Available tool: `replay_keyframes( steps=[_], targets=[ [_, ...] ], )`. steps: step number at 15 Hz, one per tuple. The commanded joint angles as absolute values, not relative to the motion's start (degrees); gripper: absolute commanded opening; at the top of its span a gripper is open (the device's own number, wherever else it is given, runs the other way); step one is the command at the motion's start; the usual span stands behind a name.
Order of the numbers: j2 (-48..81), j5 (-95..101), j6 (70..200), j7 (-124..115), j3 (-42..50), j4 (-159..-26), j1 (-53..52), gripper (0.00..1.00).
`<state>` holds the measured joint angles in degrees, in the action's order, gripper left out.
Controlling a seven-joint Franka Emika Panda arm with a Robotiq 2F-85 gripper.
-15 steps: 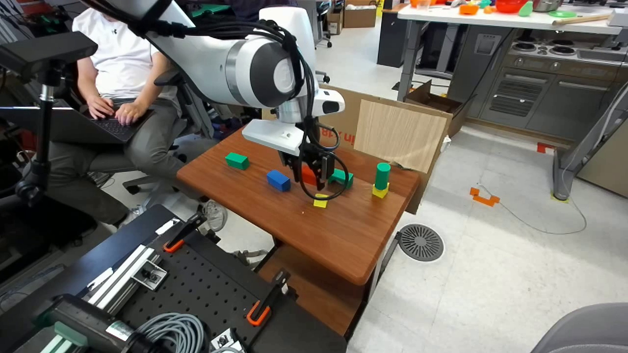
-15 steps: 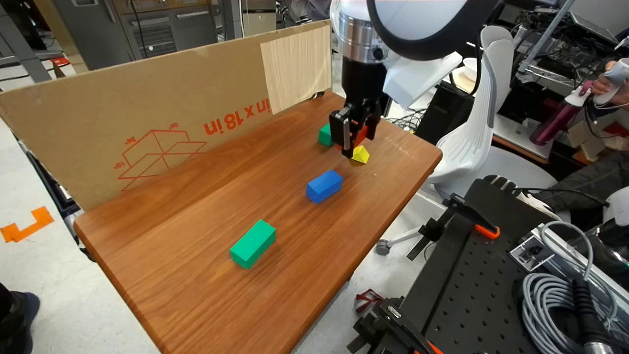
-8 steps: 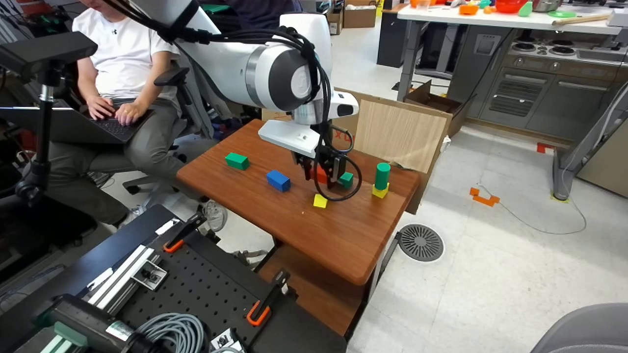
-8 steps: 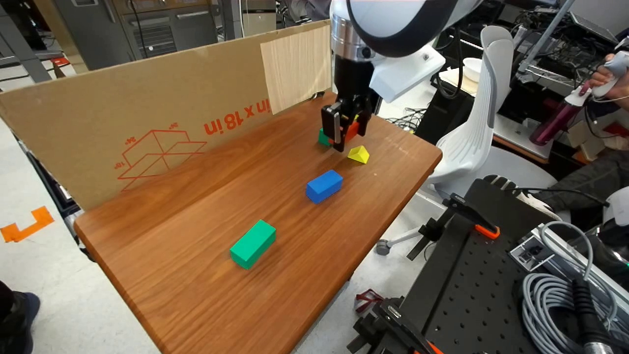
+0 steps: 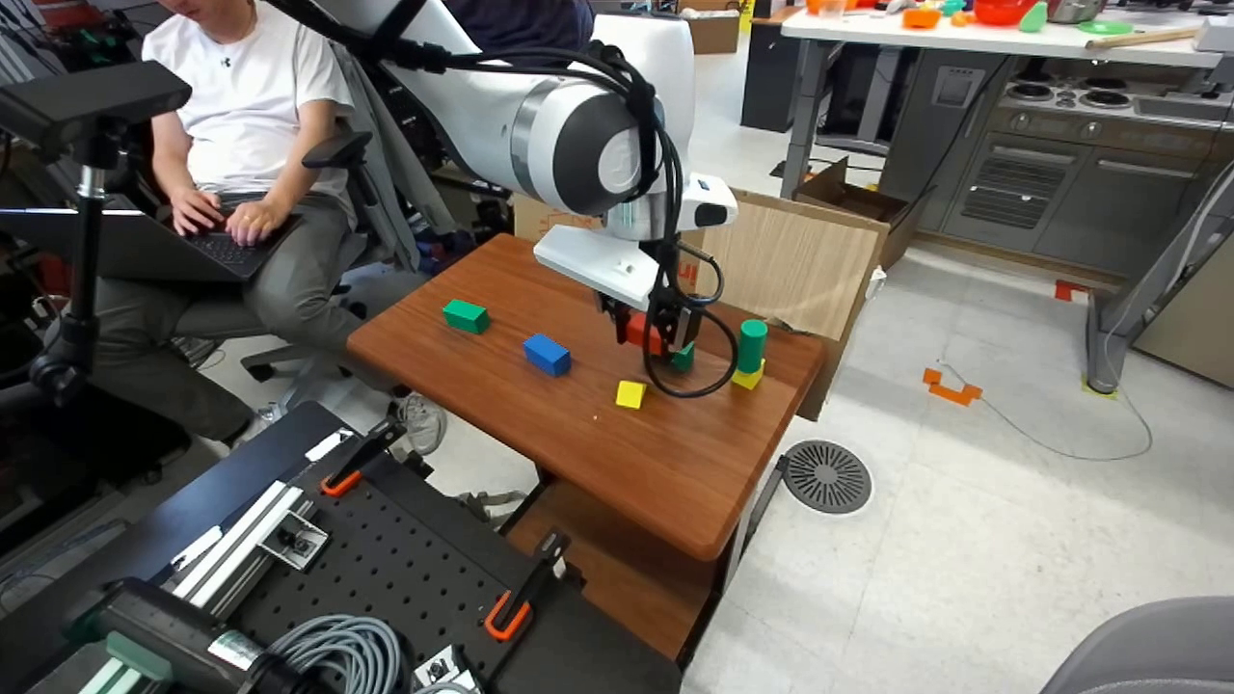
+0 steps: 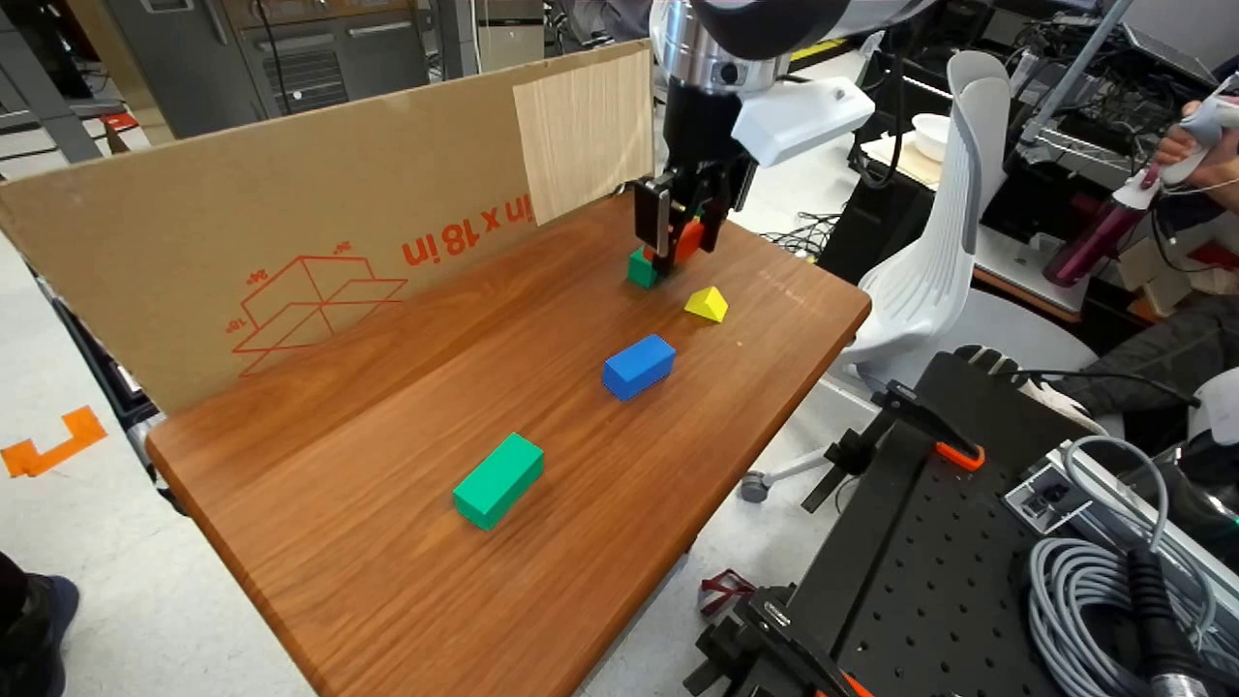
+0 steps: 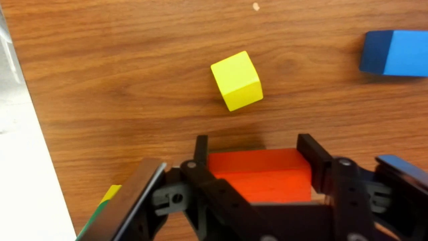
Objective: Put the orange block on top of the green block on the right
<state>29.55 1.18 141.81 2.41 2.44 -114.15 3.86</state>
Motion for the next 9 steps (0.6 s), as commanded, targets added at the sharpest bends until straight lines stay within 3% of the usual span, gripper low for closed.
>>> replay_keyframes(
  steps=[1, 9],
  targets=[
    [31.6, 0.5, 138.9, 3.7, 2.1, -110.3, 4.9, 0.42],
    [35.0, 1.3, 137.6, 2.6, 2.4, -105.2, 4.0, 0.42]
  ],
)
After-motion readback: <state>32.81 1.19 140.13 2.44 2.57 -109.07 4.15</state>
